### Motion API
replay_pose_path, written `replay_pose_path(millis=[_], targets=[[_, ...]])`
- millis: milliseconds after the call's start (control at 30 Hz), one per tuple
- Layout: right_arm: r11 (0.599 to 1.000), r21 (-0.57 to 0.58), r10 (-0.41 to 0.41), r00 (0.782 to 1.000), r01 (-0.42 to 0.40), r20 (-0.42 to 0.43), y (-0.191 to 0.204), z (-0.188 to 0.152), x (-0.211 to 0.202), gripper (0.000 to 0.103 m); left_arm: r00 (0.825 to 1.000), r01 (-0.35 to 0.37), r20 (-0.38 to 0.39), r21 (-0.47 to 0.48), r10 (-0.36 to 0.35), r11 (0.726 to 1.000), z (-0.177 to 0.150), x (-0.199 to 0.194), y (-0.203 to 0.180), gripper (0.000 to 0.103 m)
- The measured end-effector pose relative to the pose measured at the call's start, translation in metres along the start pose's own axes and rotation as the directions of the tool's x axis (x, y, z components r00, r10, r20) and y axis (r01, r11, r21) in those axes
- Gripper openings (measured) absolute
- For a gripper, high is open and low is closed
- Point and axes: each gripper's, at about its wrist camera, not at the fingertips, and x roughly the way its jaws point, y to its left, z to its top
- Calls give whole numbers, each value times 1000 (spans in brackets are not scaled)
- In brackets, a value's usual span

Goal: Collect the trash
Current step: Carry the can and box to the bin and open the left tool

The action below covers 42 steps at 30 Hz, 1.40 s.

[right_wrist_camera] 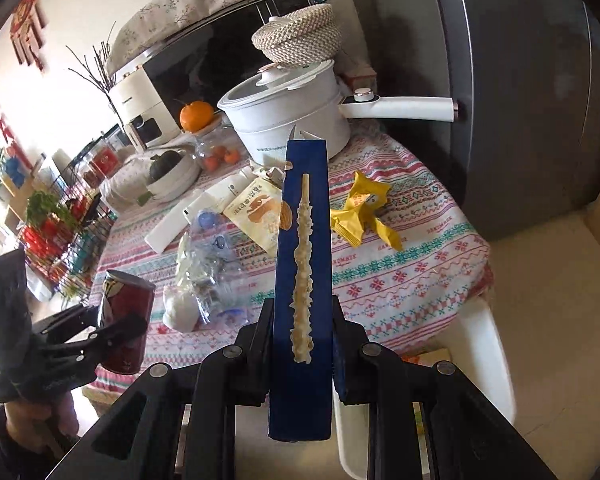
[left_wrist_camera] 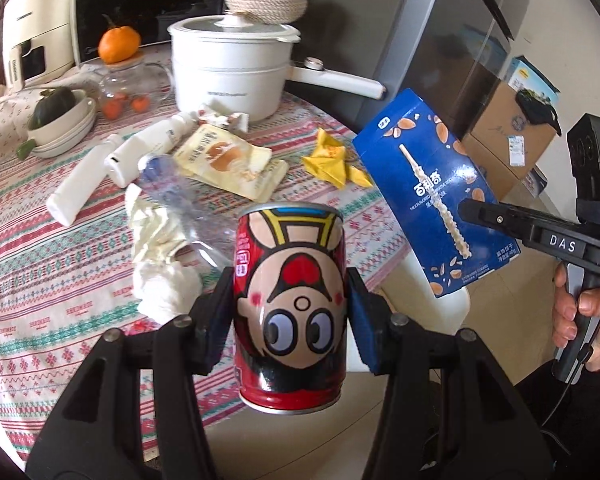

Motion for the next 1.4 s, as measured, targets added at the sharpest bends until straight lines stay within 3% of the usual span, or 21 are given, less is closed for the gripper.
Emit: replay_pose_path(millis=[267, 433, 633, 1000, 1067, 1200, 1400], targets=[[996, 26, -80, 997, 80, -13, -43, -21, -20, 24, 995, 66, -87, 97, -58, 993, -6, 31, -50, 54], [991, 62, -119, 993, 120, -24, -72, -32, -31, 24, 981, 145, -153, 169, -119, 975, -15, 53, -92, 54], [982, 92, -162, 986, 166, -47, -104, -45, -38, 24, 964, 186, -234, 239, -129, 953, -31, 97, -136, 54], [970, 141, -188, 978, 199, -89, -136, -54, -40, 24, 960, 156, -273, 334, -63, 930, -52, 155, -168, 54], [969, 147, -188, 978, 200, -90, -140, -54, -40, 24, 957, 146, -287, 352, -42, 925, -55, 158, -174, 55], [965, 152, -200, 974, 214, -106, -142, -55, -40, 24, 966, 125, -259, 378, -25, 917, -54, 149, -179, 70], [962, 143, -213, 967, 233, -140, -142, -62, -37, 24, 974, 101, -228, 363, -17, 926, -49, 131, -168, 73]])
